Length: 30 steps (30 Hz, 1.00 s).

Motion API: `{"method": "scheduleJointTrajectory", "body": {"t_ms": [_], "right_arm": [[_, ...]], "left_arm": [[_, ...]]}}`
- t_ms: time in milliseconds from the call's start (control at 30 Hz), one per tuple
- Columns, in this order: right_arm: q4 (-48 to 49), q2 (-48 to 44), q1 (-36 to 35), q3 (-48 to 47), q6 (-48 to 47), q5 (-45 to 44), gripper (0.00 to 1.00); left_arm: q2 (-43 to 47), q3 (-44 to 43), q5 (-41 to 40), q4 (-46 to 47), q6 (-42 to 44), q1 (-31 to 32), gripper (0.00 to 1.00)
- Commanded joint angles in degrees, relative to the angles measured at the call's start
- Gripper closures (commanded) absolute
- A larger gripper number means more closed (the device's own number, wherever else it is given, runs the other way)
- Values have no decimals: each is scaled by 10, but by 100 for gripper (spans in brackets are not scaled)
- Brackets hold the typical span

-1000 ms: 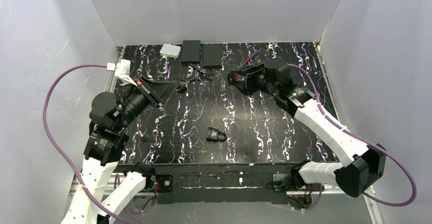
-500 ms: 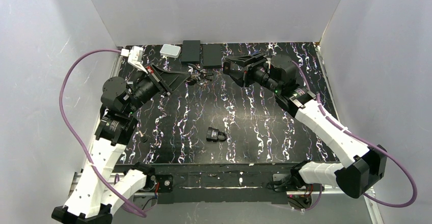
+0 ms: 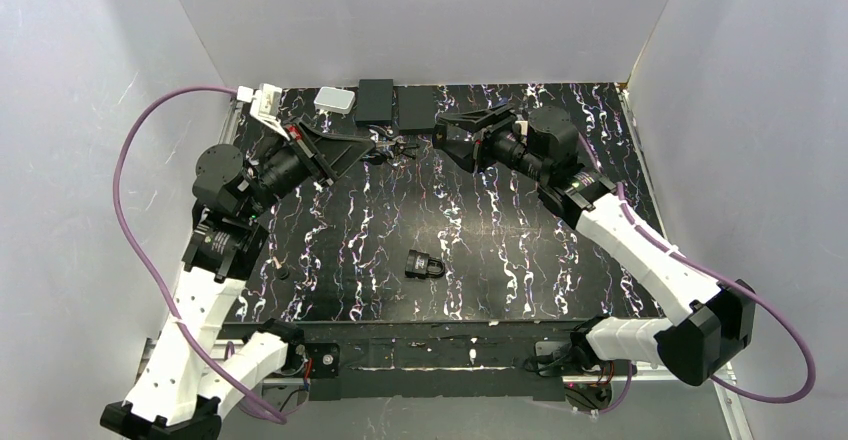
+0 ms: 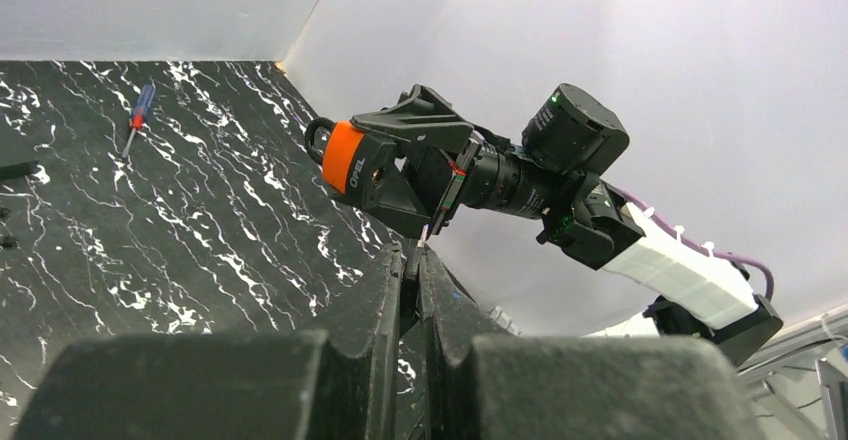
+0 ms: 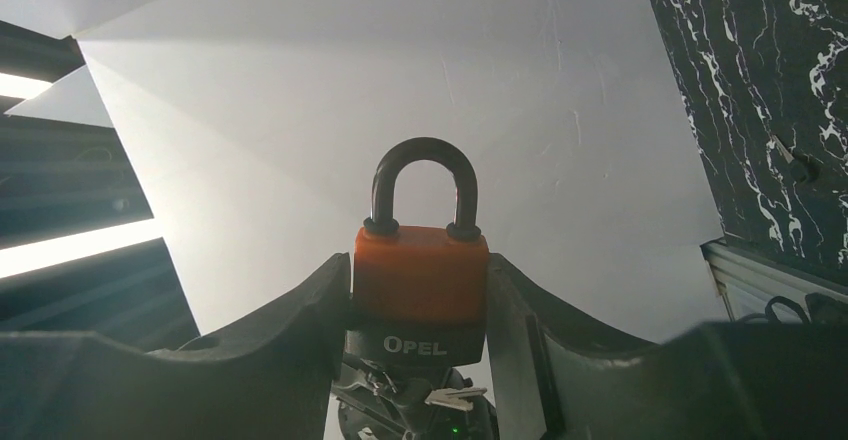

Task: Unlock with the key

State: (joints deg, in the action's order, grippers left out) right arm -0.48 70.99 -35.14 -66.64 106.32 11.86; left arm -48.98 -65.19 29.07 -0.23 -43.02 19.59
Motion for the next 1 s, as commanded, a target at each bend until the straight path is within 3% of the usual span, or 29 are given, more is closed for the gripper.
{"method": "scheduleJointTrajectory", "body": {"t_ms": [0, 167, 367, 533, 667, 800, 967], "right_arm": [[-6, 4, 2, -41, -12, 30, 99], [-208, 37, 2, -132, -113, 43, 99], [-390, 66, 3, -185, -150, 61, 99], [-532, 101, 4, -204, -190, 109, 99], [-584, 115, 4, -204, -213, 133, 99], [-629, 137, 4, -208, -238, 164, 99], [-752, 186, 3, -271, -276, 151, 99]], "left_arm": [[-15, -40, 35, -22, 94, 0, 100], [-46, -72, 63, -37, 251, 20, 100], [-40, -50, 198, -73, 572, 58, 100], [-26, -26, 243, -94, 691, 74, 100], [-16, -17, 234, -144, 809, 108, 100], [-16, -13, 238, -195, 871, 131, 100], [-9, 14, 211, -211, 914, 169, 100]]}}
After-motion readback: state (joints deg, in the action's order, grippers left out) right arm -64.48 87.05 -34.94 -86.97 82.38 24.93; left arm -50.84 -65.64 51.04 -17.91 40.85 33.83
